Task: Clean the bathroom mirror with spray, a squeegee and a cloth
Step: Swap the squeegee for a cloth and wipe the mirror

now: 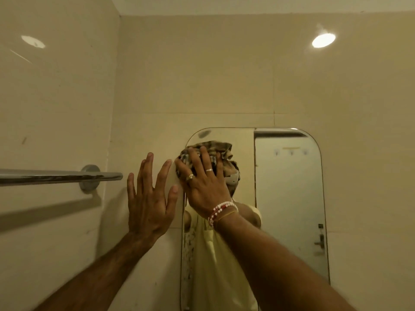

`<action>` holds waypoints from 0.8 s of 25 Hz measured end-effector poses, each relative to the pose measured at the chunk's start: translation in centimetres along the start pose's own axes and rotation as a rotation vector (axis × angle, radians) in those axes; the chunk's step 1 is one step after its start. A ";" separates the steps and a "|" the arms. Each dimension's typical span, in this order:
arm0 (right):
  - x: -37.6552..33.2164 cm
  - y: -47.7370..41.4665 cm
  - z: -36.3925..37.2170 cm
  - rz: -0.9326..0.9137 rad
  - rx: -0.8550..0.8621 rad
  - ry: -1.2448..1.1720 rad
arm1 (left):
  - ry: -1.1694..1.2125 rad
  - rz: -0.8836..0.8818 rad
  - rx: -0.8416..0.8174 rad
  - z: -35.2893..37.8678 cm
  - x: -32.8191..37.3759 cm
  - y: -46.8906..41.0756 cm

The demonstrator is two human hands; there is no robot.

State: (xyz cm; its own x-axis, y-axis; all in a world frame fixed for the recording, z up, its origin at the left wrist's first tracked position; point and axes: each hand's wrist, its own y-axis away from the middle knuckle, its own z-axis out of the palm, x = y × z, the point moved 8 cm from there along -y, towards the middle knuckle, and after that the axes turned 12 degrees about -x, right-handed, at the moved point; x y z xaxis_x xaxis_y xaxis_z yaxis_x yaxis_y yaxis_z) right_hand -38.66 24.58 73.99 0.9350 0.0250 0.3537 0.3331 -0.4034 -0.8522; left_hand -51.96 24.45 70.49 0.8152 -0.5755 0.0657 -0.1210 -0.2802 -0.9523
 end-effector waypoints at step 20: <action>21.9 8.7 -6.6 0.543 0.011 -0.005 | -0.096 0.090 -0.003 5.2 3.7 -1.4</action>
State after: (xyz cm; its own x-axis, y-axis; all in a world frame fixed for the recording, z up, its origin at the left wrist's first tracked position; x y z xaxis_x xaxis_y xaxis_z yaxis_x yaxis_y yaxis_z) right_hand -16.07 15.63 76.85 0.9737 -0.1796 -0.1404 -0.1966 -0.3502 -0.9158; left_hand -45.84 26.71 70.50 0.8513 -0.5223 -0.0493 -0.1979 -0.2326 -0.9522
